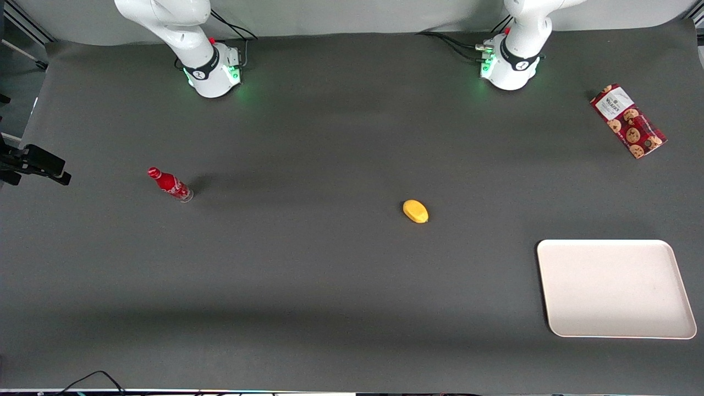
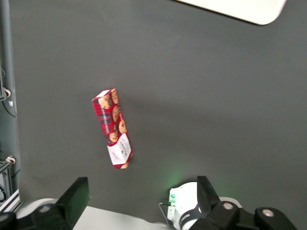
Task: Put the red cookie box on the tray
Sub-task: 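Close the left gripper on the cookie box and lift it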
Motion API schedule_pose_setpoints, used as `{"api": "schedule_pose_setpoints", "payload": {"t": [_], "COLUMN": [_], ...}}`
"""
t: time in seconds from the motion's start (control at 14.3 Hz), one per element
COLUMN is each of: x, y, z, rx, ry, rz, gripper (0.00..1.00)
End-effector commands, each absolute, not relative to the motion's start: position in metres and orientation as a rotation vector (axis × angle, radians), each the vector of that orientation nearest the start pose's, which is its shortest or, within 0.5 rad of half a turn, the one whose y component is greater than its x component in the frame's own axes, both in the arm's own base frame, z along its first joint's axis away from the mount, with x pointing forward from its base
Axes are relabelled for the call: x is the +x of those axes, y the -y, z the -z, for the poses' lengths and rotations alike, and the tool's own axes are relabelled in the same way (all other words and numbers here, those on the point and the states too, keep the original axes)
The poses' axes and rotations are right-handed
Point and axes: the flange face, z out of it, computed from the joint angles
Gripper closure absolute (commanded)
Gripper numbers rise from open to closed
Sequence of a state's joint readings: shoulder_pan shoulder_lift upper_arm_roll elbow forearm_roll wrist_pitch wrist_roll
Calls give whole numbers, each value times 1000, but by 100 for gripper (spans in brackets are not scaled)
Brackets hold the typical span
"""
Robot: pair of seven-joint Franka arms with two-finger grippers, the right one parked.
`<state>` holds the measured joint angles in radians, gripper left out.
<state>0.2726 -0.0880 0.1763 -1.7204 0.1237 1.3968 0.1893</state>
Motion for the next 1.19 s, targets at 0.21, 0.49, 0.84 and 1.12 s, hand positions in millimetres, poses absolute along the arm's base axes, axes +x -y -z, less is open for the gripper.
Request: {"api": "schedule_pose_setpoints", "payload": {"t": [0.21, 0.49, 0.84, 1.12], "x": [379, 328, 281, 262], "y": [-336, -395, -392, -368], "z": [-513, -437, -340, -298], "rx": [-3033, -3040, -3055, -3060], "ry": [446, 513, 652, 828], "rz": [-376, -299, -268, -181], "gripper": [0, 0, 0, 0]}}
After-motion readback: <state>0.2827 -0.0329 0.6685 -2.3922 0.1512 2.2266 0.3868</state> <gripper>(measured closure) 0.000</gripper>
